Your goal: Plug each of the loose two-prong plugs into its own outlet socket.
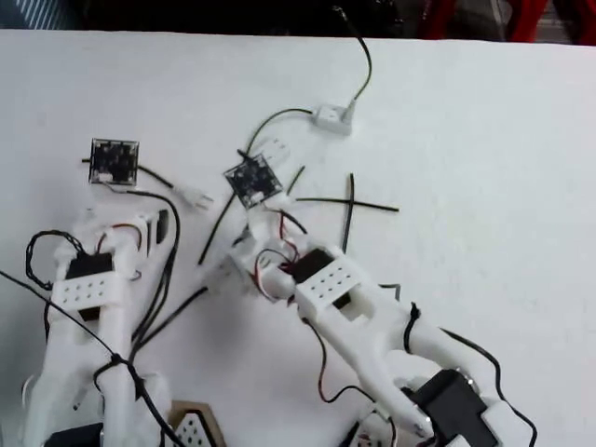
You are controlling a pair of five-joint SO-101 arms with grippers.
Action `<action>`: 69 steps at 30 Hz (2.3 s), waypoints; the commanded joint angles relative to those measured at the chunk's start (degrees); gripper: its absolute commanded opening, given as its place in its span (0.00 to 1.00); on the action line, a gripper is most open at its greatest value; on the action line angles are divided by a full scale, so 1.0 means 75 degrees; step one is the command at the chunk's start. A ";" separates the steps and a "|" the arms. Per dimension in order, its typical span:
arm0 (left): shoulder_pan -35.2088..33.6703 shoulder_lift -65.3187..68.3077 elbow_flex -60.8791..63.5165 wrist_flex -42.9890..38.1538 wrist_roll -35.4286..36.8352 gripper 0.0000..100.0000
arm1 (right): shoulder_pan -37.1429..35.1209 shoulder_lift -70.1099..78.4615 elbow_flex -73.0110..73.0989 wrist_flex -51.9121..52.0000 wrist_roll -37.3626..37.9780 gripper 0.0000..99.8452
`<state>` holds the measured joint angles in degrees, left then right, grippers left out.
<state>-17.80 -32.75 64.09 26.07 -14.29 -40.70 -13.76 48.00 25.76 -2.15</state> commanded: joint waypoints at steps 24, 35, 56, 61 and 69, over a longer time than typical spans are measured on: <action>0.0123 -0.0217 -0.0023 -0.0152 0.0047 0.26 | -0.0545 -0.2186 0.1231 -0.0182 0.0645 0.02; 0.0123 -0.0217 -0.0023 -0.0164 0.0047 0.26 | -0.0615 -0.1495 0.1969 -0.2045 0.0668 0.02; 0.0123 -0.0217 -0.0023 -0.0141 0.0047 0.26 | -0.0791 -0.0615 0.1700 -0.1366 0.1207 0.02; 0.0123 -0.0217 -0.0023 -0.0141 0.0047 0.26 | -0.0779 -0.0592 0.1289 -0.0674 0.0949 0.02; 0.0123 -0.0217 -0.0023 -0.0152 0.0047 0.26 | -0.0815 -0.0568 0.0633 0.0252 0.0762 0.02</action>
<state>-17.80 -32.75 64.09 26.07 -14.29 -46.07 -18.07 54.77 24.62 4.18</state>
